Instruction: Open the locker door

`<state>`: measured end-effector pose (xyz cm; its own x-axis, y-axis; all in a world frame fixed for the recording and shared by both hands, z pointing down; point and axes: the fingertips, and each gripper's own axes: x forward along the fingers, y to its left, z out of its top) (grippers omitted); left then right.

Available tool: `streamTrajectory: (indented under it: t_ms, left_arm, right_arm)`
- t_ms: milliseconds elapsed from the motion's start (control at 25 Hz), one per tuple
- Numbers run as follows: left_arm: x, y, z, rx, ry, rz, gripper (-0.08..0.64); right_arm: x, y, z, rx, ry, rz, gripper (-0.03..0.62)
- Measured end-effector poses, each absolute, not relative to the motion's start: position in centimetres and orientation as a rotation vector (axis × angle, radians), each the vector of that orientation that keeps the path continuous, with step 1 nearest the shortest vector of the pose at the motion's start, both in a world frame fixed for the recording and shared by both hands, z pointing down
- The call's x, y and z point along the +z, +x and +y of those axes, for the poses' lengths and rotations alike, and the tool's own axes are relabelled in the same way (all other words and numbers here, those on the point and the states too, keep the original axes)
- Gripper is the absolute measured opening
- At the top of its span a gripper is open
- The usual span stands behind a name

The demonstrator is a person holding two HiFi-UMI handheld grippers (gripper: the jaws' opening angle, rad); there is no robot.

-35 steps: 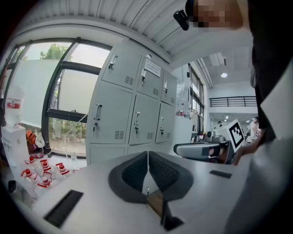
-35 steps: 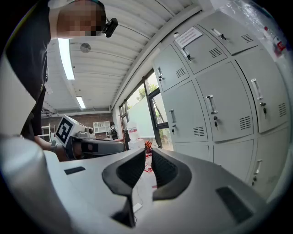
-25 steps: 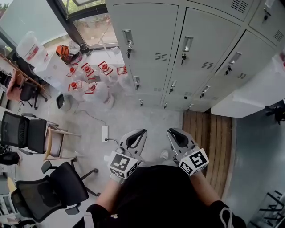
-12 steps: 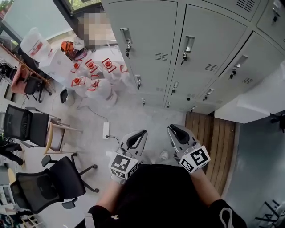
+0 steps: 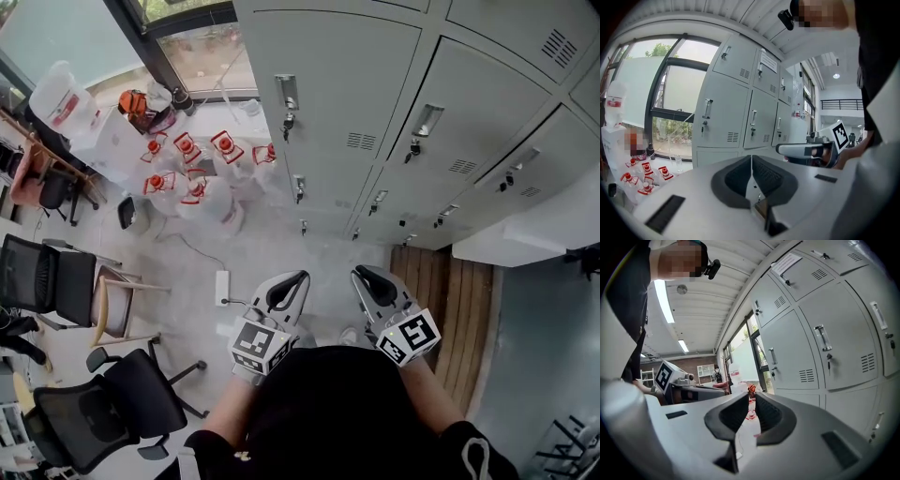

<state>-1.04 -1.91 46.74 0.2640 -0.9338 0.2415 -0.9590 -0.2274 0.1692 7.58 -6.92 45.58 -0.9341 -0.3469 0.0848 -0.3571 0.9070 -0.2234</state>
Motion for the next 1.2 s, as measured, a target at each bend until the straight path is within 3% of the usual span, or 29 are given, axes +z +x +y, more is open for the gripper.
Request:
streamTrajectory:
  t_ms: [640,1200]
  left_arm:
    - [44.4,-20.6,-4.2,0.066,2.284,-1.793,0.026]
    - [43.6,-23.7,-6.9,0.054,2.108,-1.967,0.026]
  right_arm:
    - [42.3,-10.5,-12.3,0.215,0.656,-3.028,0.058]
    - [38.1,-14.0,-22.5,0.093,0.748,-3.02,0.08]
